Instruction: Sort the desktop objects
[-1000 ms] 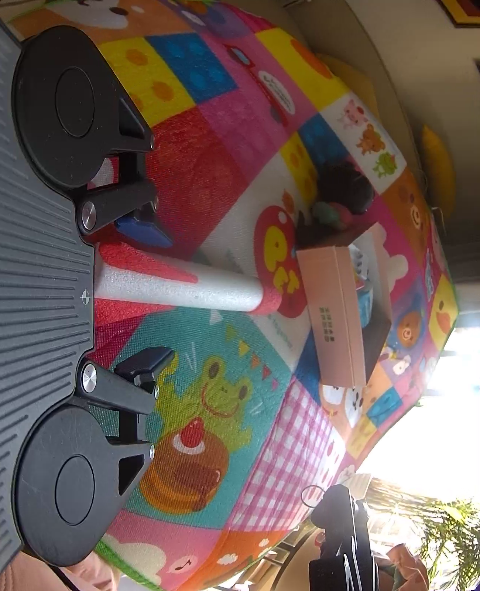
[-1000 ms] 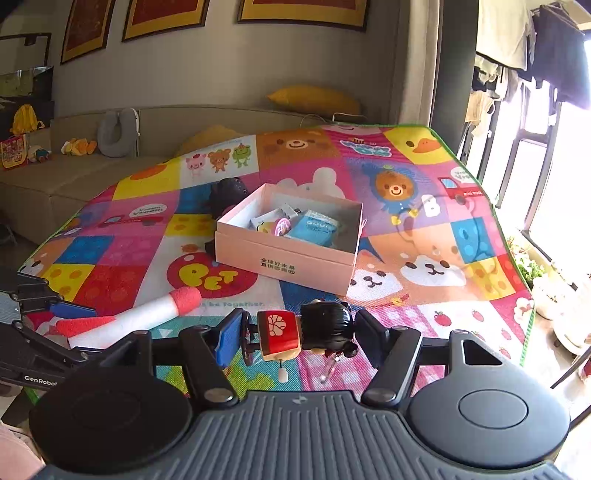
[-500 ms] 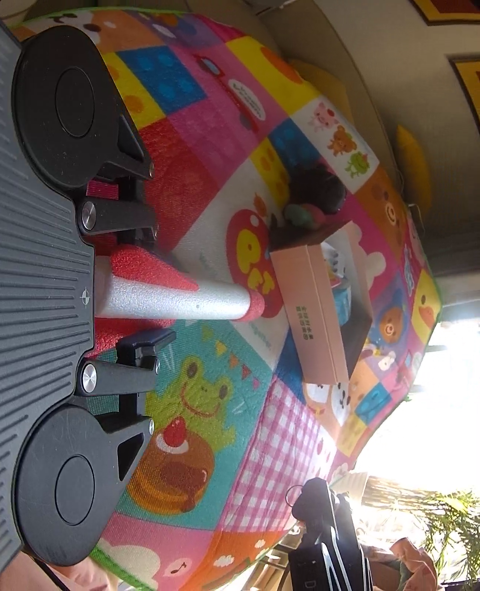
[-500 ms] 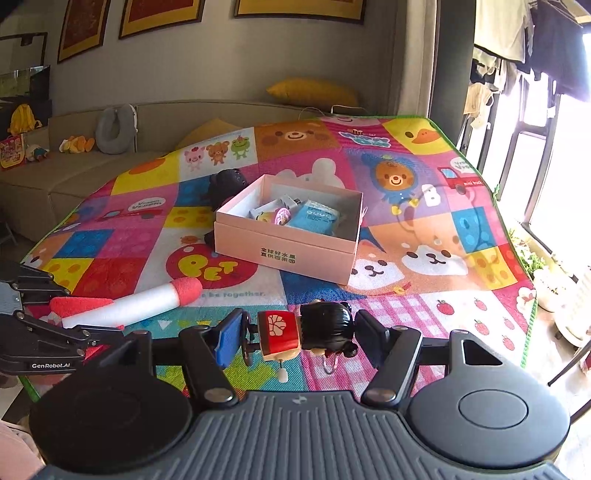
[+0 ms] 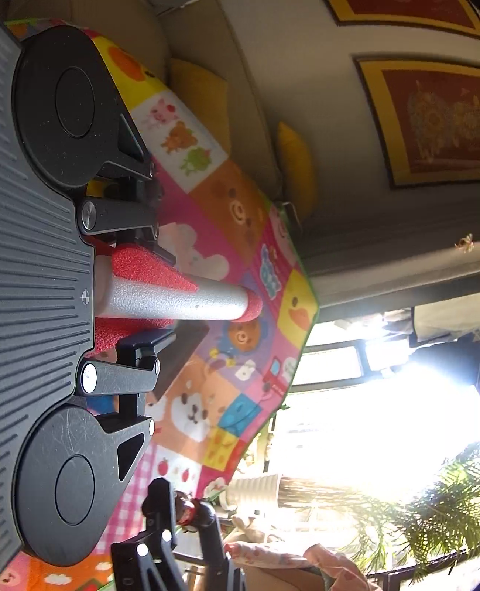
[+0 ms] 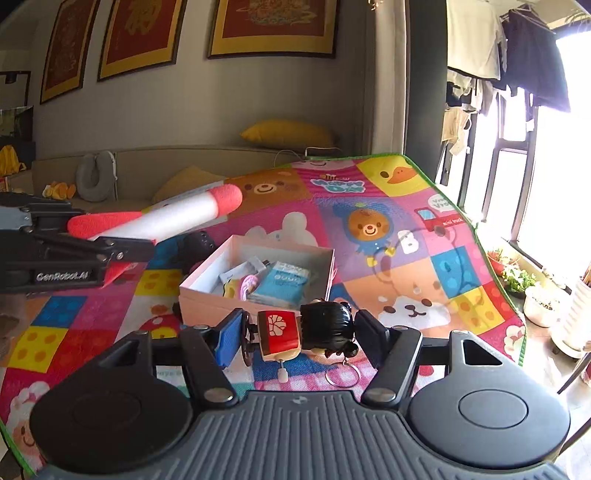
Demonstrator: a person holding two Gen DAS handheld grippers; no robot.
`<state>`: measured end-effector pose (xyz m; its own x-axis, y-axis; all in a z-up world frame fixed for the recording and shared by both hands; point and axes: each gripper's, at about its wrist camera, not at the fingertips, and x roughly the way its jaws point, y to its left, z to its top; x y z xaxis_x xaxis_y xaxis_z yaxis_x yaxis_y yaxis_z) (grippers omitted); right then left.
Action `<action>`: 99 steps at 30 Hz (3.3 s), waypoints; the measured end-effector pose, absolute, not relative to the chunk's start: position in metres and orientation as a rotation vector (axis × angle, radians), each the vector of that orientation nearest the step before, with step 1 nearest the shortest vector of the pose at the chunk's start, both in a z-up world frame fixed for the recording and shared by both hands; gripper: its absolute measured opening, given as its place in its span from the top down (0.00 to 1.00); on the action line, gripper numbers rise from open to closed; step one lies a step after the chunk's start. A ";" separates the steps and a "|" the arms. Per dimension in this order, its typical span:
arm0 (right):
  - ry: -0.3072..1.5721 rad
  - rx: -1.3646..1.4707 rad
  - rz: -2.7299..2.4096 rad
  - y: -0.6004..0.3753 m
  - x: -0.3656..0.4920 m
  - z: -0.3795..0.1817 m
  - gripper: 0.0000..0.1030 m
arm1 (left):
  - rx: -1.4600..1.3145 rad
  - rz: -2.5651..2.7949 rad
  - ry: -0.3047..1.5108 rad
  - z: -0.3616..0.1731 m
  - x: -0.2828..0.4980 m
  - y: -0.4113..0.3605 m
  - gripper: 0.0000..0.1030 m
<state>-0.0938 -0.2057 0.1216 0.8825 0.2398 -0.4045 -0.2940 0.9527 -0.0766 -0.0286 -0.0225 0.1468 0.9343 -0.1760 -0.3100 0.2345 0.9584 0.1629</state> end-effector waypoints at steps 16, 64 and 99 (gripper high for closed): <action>0.502 -0.104 0.295 -0.162 0.054 0.117 0.36 | 0.020 -0.165 0.542 0.040 0.013 0.054 0.04; 0.687 -0.357 0.463 0.059 0.168 0.091 0.08 | -0.293 -0.106 0.590 0.008 0.003 0.113 0.00; 0.754 -0.232 0.476 -0.108 0.016 0.062 0.70 | -0.085 -0.034 0.596 0.019 0.002 0.086 0.00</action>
<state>0.0161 -0.1075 0.0623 0.6297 0.3303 -0.7031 -0.4932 0.8693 -0.0334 0.0021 0.0862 0.0190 0.8270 -0.0566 -0.5594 0.0076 0.9959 -0.0896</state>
